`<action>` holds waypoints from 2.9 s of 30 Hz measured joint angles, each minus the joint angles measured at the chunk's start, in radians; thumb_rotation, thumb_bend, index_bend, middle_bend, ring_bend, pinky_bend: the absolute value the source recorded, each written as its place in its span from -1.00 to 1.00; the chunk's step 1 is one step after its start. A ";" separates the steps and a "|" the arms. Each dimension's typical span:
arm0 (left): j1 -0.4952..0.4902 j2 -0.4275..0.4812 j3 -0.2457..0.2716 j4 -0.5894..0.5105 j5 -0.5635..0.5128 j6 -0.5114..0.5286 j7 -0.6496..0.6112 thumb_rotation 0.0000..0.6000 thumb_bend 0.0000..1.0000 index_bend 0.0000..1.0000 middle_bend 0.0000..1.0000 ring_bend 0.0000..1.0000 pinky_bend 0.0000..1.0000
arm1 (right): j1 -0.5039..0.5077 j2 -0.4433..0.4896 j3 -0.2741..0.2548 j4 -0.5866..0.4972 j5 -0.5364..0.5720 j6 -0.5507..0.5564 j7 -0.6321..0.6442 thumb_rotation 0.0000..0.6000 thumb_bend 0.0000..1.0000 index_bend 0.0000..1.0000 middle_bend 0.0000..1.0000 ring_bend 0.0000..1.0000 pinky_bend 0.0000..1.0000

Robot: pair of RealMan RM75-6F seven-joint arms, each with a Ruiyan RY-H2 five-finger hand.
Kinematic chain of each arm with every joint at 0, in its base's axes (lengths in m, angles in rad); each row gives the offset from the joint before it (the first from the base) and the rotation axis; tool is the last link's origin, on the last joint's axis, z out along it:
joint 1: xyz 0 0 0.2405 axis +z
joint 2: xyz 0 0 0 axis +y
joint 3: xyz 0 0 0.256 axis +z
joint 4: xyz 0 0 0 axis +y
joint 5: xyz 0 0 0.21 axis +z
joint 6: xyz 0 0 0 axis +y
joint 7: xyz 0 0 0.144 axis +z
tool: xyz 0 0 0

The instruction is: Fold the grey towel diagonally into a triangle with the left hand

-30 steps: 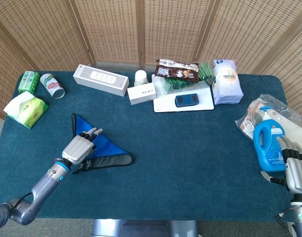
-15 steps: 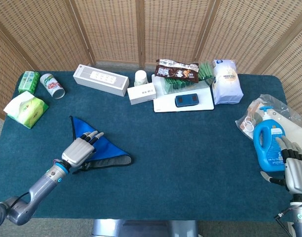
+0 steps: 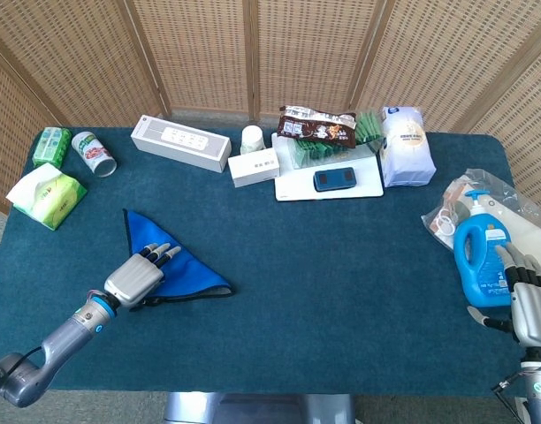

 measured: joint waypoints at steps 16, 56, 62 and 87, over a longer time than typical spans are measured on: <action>-0.001 -0.003 0.020 0.047 0.076 -0.007 -0.041 1.00 0.29 0.43 -1.00 -1.00 -0.71 | 0.000 -0.004 0.001 0.002 0.006 -0.001 -0.007 1.00 -1.00 -1.00 -1.00 -1.00 -1.00; -0.011 0.098 -0.013 0.016 0.144 0.040 -0.074 1.00 -0.95 -1.00 -1.00 -1.00 -0.95 | 0.000 -0.010 -0.008 -0.006 -0.002 -0.001 -0.029 1.00 -1.00 -1.00 -1.00 -1.00 -1.00; 0.005 0.097 -0.033 0.028 0.138 0.087 -0.046 1.00 -0.95 -1.00 -1.00 -1.00 -0.95 | 0.000 -0.009 -0.008 -0.006 -0.003 -0.002 -0.027 1.00 -1.00 -1.00 -1.00 -1.00 -1.00; 0.296 0.133 -0.037 0.042 0.056 0.447 -0.241 1.00 -0.94 -1.00 -1.00 -1.00 -0.96 | -0.003 -0.042 -0.012 0.013 -0.041 0.053 -0.107 1.00 -1.00 -1.00 -1.00 -1.00 -1.00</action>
